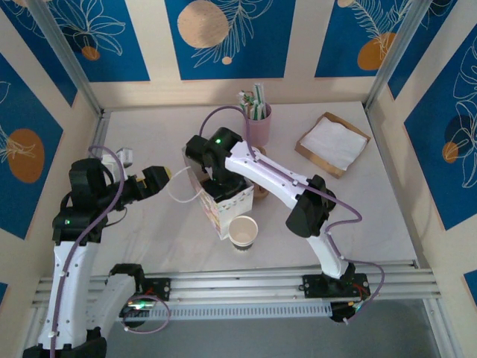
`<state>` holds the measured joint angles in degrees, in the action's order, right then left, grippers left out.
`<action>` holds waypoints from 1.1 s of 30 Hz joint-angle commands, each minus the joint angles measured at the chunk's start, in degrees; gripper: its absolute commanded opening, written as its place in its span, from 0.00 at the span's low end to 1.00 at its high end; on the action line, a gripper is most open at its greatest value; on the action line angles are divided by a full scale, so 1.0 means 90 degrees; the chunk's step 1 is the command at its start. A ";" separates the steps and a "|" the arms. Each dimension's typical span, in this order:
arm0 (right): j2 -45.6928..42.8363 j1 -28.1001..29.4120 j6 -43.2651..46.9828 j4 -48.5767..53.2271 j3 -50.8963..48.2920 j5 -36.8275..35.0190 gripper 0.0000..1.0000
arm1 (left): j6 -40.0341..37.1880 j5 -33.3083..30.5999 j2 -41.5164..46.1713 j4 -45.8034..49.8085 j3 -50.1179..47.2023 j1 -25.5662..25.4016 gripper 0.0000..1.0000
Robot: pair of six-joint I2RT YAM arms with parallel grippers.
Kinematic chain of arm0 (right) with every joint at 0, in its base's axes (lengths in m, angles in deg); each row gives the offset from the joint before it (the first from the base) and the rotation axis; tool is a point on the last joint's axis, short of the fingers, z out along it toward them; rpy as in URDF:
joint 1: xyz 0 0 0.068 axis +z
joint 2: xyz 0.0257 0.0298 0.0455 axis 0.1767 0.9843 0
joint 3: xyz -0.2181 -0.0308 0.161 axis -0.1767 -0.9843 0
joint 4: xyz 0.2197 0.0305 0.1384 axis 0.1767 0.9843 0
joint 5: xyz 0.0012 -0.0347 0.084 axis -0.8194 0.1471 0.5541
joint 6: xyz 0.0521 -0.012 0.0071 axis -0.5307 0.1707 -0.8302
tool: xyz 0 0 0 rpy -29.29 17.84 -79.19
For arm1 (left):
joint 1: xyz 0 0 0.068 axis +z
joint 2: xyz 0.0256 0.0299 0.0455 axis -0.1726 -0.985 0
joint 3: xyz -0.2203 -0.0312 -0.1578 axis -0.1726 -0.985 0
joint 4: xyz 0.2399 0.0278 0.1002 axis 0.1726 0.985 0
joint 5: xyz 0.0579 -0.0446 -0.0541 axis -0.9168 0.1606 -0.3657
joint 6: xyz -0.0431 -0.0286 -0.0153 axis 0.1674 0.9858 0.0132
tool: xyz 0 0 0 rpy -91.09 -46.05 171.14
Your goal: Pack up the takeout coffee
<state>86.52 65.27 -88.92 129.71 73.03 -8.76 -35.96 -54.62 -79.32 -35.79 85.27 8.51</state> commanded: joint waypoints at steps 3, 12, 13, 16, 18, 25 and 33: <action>0.0182 -0.0038 0.0113 0.0991 -0.0003 0.0246 0.60 | 0.0005 0.0214 -0.0020 -0.0108 -0.0035 -0.0056 1.00; 0.0264 -0.0095 0.0159 0.1000 0.0034 0.0265 0.60 | -0.0010 0.0226 0.0000 -0.0094 -0.0043 -0.0053 1.00; 0.0274 -0.0094 0.0159 0.0995 0.0042 0.0265 0.60 | -0.0010 0.0224 0.0000 -0.0103 -0.0043 -0.0056 1.00; 0.0289 -0.0096 0.0170 0.0996 0.0056 0.0265 0.60 | -0.0010 0.0235 -0.0009 -0.0108 -0.0043 -0.0050 1.00; 0.0296 -0.0106 0.0178 0.0993 0.0061 0.0265 0.60 | 0.0004 0.0232 -0.0012 -0.0113 -0.0047 -0.0051 1.00; 0.0313 -0.0120 0.0182 0.0993 0.0085 0.0265 0.60 | 0.0010 0.0232 -0.0007 -0.0113 -0.0043 -0.0056 1.00; 0.0322 -0.0117 0.0200 0.0992 0.0106 0.0265 0.60 | 0.0000 0.0241 -0.0017 -0.0113 -0.0043 -0.0053 1.00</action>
<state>88.71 64.52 -87.92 129.71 73.03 -7.88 -35.96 -53.64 -79.65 -35.79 85.25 8.51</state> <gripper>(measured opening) 0.648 0.999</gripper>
